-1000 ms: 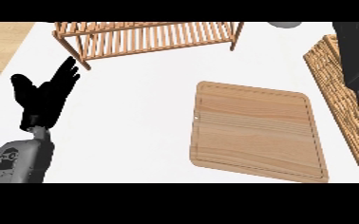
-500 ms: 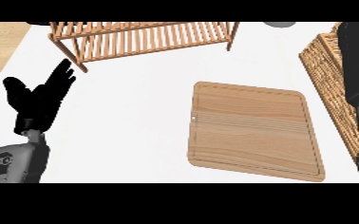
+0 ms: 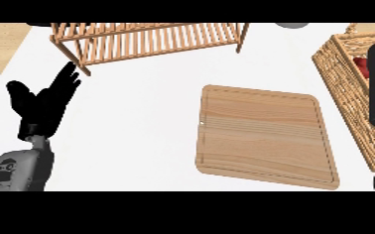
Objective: Pick the bell pepper from the cutting board and place it in the basket
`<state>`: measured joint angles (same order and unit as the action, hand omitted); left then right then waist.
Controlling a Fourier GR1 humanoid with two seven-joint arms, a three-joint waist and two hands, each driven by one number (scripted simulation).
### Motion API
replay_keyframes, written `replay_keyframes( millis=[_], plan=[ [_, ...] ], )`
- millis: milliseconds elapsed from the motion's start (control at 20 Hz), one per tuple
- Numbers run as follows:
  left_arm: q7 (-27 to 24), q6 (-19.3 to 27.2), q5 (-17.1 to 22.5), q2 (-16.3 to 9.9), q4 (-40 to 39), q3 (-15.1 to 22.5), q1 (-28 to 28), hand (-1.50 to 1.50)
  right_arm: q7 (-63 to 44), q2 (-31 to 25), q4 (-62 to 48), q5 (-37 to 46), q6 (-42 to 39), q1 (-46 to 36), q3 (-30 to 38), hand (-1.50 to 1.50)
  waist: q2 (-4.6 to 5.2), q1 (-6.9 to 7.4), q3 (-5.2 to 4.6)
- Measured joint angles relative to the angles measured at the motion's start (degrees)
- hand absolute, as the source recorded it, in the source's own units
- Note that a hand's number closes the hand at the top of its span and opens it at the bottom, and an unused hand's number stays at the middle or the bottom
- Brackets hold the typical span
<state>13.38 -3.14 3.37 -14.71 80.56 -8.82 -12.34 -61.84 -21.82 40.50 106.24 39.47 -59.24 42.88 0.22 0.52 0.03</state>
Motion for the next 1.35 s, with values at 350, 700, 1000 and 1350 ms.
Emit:
replay_keyframes(
  millis=[350, 700, 1000, 1350],
  plan=[
    [0.5, -0.96, 0.44, -0.89, -0.3, -0.8, -0.38, 0.0, 2.37, -0.53, 2.52, -3.57, 4.24, 0.96, 0.24, -1.5, -0.08, -0.03, -0.01],
    [-0.39, -1.03, 0.24, -1.06, -0.38, -1.3, 1.74, 0.0, 1.69, 2.47, 17.13, -4.01, 9.39, 4.17, 3.27, -1.5, -0.78, -1.28, -0.07],
    [-0.71, -0.33, 0.1, -1.16, -1.24, -2.21, 2.18, 0.0, 1.41, 10.83, 36.96, -7.63, 8.68, 10.72, 3.56, -1.5, -1.47, -3.21, -0.13],
    [-0.29, -0.24, 0.27, -1.36, -0.67, -2.67, 3.01, 0.0, 0.4, 19.81, 59.91, -15.71, 0.97, 24.68, -2.41, -1.5, -1.9, -4.01, -0.13]
  ],
)
